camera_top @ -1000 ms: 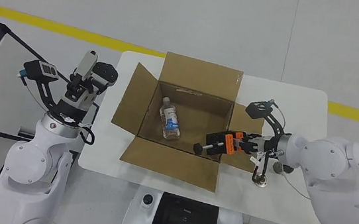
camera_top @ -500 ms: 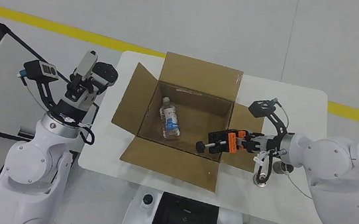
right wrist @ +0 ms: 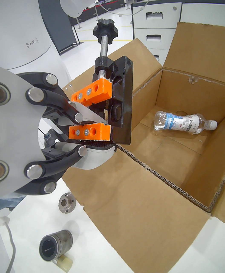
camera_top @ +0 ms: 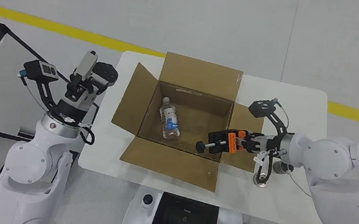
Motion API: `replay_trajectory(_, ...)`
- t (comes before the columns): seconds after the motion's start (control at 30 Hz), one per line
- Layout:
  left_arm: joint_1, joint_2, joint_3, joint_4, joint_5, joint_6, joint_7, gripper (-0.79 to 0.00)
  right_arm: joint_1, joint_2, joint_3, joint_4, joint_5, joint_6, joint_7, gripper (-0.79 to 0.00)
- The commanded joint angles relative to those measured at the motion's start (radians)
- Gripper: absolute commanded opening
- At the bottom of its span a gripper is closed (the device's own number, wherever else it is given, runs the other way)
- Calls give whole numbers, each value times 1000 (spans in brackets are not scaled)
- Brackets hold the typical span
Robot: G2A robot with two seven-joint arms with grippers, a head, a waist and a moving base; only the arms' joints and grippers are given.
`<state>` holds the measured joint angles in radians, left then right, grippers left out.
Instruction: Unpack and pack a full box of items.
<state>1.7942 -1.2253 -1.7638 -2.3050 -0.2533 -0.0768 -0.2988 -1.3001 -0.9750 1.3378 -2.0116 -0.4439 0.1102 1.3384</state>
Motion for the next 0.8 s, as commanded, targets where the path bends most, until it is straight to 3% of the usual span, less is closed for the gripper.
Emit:
replay_trajectory(0.0, 0, 0, 0, 0, 0, 0, 0, 0, 0, 0, -1, 0, 0, 0, 0, -785)
replay_trajectory(0.17, 0, 0, 0, 0, 0, 0, 0, 0, 0, -4, -45, -19, -44, -3, -68, -785)
replay_trajectory(0.33, 0, 0, 0, 0, 0, 0, 0, 0, 79, -9, -87, 27, -65, -29, -93, -785)
replay_trajectory(0.77, 0, 0, 0, 0, 0, 0, 0, 0, 392, -95, -463, 397, -163, -102, -212, -785)
